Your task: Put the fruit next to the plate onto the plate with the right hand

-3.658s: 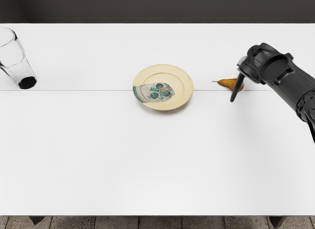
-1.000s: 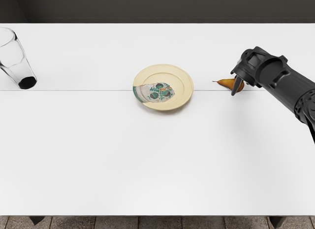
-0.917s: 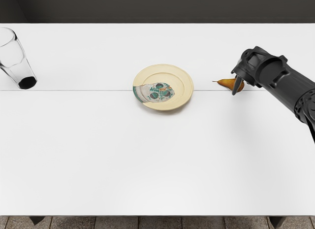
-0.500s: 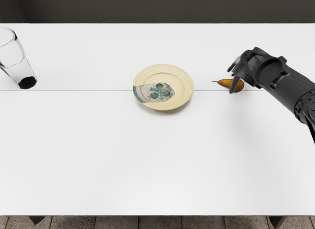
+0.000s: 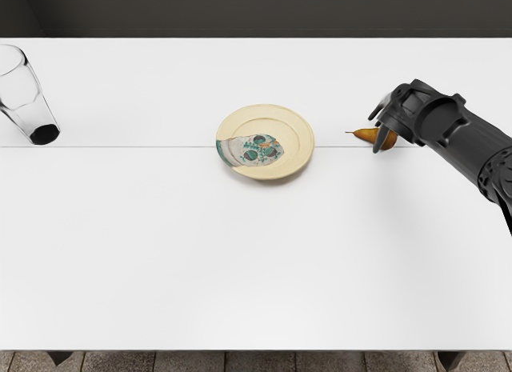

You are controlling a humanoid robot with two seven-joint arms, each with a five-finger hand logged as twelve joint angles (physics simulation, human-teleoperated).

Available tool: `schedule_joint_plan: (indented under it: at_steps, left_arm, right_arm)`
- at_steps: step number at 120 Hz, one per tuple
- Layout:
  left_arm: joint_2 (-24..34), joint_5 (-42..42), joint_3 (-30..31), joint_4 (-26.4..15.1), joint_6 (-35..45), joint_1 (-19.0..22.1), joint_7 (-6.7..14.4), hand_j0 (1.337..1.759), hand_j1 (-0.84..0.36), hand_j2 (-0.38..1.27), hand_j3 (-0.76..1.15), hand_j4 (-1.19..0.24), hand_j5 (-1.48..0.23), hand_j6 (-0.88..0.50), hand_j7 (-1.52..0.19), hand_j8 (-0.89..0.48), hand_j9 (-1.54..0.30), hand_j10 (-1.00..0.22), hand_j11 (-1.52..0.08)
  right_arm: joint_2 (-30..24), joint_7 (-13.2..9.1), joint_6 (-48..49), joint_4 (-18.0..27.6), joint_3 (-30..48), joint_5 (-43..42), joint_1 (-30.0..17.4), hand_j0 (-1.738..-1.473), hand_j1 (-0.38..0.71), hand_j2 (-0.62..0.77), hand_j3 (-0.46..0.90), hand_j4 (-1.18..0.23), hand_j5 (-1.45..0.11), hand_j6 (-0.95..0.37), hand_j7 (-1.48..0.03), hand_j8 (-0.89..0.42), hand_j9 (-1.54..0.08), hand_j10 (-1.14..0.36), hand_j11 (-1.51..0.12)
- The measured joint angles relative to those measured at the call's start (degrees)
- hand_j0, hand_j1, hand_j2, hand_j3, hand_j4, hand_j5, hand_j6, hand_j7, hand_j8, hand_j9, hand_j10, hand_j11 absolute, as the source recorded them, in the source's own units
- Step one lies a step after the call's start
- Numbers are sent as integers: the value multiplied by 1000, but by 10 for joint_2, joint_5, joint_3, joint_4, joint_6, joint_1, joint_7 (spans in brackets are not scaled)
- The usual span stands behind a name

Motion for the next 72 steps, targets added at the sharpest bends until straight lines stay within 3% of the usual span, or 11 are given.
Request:
schedule_joint_plan:
  at_steps: [72]
  left_arm:
    - [0, 0, 0, 0, 0, 0, 0, 1658, 349, 0, 0, 0, 0, 0, 0, 0, 0, 0, 0]
  right_arm:
    - [0, -1, -15, 0, 0, -1, -7, -1658, 168, -85, 0, -434, -562, -434, -562, -434, -562, -434, -562]
